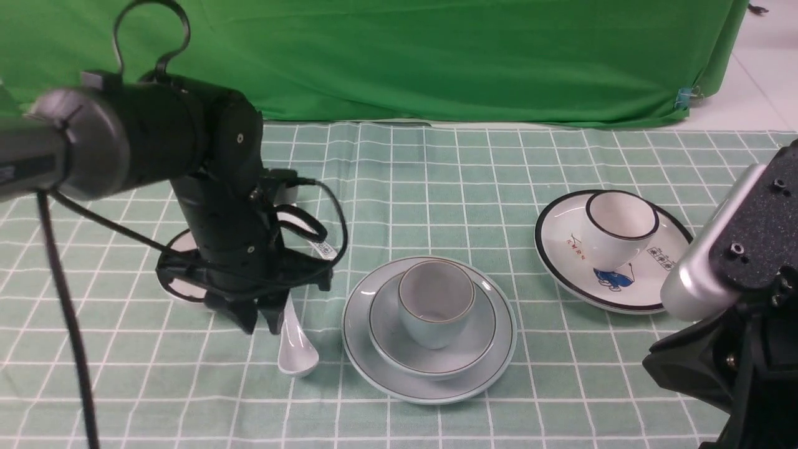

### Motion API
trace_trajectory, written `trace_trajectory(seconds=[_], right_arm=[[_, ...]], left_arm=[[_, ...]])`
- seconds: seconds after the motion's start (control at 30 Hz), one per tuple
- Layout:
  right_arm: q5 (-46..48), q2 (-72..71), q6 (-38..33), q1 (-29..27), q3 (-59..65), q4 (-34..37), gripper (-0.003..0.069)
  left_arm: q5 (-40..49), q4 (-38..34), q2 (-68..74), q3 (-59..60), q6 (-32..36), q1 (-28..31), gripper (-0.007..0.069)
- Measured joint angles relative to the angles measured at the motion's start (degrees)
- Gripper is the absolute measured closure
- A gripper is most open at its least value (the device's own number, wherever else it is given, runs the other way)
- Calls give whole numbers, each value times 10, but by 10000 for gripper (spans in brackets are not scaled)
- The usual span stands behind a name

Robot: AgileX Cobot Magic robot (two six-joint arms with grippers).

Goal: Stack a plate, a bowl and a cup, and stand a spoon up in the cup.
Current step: Use the left arm to grab a blue soup spoon

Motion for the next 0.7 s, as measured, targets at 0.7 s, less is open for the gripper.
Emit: trace_trajectory(seconds=[0.7], right_arm=[[8,-1,-7,0,0,0,554]], left_arm=[[-131,-20,60,-3,-27,2,197]])
